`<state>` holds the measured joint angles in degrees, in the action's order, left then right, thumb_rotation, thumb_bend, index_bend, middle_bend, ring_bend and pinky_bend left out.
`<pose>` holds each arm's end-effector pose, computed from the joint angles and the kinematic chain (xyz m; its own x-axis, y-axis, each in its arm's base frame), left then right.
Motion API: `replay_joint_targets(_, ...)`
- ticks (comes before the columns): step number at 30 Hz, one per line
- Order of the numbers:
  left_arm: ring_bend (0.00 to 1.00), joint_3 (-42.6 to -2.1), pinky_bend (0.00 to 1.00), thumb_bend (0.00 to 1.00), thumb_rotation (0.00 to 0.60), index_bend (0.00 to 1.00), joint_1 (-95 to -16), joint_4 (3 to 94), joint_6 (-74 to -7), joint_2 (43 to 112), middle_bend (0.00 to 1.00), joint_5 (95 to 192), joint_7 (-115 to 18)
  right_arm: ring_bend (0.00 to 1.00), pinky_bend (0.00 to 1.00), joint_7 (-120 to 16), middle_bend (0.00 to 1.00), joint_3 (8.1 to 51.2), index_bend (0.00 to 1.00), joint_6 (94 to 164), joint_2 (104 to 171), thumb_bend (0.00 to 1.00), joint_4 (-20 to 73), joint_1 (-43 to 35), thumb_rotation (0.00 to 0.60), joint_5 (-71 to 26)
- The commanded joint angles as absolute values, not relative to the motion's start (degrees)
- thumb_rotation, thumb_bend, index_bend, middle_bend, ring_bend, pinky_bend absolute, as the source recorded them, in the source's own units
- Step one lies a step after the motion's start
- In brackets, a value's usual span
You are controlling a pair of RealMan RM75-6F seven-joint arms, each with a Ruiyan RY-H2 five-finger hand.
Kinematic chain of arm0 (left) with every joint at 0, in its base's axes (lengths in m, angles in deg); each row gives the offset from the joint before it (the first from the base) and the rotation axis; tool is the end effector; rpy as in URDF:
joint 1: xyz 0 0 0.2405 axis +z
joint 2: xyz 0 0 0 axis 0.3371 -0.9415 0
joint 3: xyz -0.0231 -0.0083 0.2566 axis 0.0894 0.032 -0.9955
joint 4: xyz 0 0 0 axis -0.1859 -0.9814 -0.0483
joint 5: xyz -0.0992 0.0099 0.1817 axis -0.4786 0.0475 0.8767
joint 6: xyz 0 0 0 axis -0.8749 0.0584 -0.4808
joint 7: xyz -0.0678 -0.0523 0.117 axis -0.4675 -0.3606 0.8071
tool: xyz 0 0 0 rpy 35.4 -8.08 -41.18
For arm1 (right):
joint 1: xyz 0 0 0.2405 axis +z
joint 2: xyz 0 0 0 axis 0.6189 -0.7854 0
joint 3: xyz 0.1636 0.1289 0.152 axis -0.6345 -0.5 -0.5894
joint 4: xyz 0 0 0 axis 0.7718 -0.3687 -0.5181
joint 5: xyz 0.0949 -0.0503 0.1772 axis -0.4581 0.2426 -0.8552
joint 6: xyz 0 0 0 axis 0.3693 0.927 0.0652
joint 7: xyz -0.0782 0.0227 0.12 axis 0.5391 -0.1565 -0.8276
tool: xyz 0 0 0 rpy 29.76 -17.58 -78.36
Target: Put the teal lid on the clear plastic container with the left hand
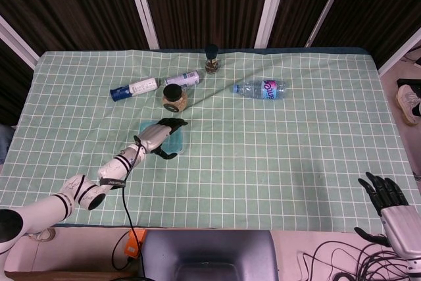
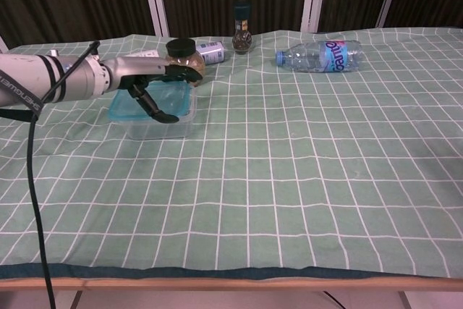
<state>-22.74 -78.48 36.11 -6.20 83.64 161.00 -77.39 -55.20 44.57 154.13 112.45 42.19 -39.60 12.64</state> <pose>-0.1355 0.4333 -0.0212 0.3170 0.5432 0.7774 0.9219 -0.3691 -0.1180 -0.3223 -0.1186 0.1773 0.4532 -0.1171 0.8837 -0.8906 -0.1004 0.4435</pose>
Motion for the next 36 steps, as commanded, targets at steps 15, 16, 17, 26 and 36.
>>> replay_joint_targets(15, 0.00, -22.8, 0.00, 0.26, 0.600, 0.00, -78.4, 37.1, -5.3, 83.4, 0.00, 159.2, -74.3, 0.00, 0.00, -55.3, 0.00, 44.6, 0.00, 154.3, 112.4, 0.22, 42.1, -39.7, 0.600, 12.9)
replay_joint_targets(16, 0.00, -22.7, 0.00, 0.26, 0.600, 0.00, -78.4, 37.1, -5.2, 83.5, 0.00, 158.9, -74.1, 0.00, 0.00, -55.3, 0.00, 44.6, 0.00, 154.3, 112.4, 0.22, 42.1, -39.7, 0.600, 12.9)
replay_joint_targets(17, 0.00, -22.6, 0.00, 0.26, 0.600, 0.00, -78.4, 37.0, -5.1, 83.5, 0.00, 158.7, -74.0, 0.00, 0.00, -55.3, 0.00, 44.6, 0.00, 154.3, 112.4, 0.22, 42.1, -39.7, 0.600, 12.9)
replay_joint_targets(26, 0.00, -22.1, 0.00, 0.25, 0.600, 0.00, -78.3, 37.6, -5.4, 83.6, 0.00, 157.7, -72.3, 0.00, 0.00, -55.4, 0.00, 44.6, 0.00, 154.3, 112.4, 0.22, 42.1, -39.7, 0.600, 12.9)
replay_joint_targets(36, 0.00, -21.6, 0.00, 0.25, 0.600, 0.00, -78.0, 38.4, -6.3, 83.4, 0.00, 157.0, -70.4, 0.00, 0.00, -55.5, 0.00, 44.6, 0.00, 154.3, 112.3, 0.22, 42.0, -39.6, 0.600, 12.8)
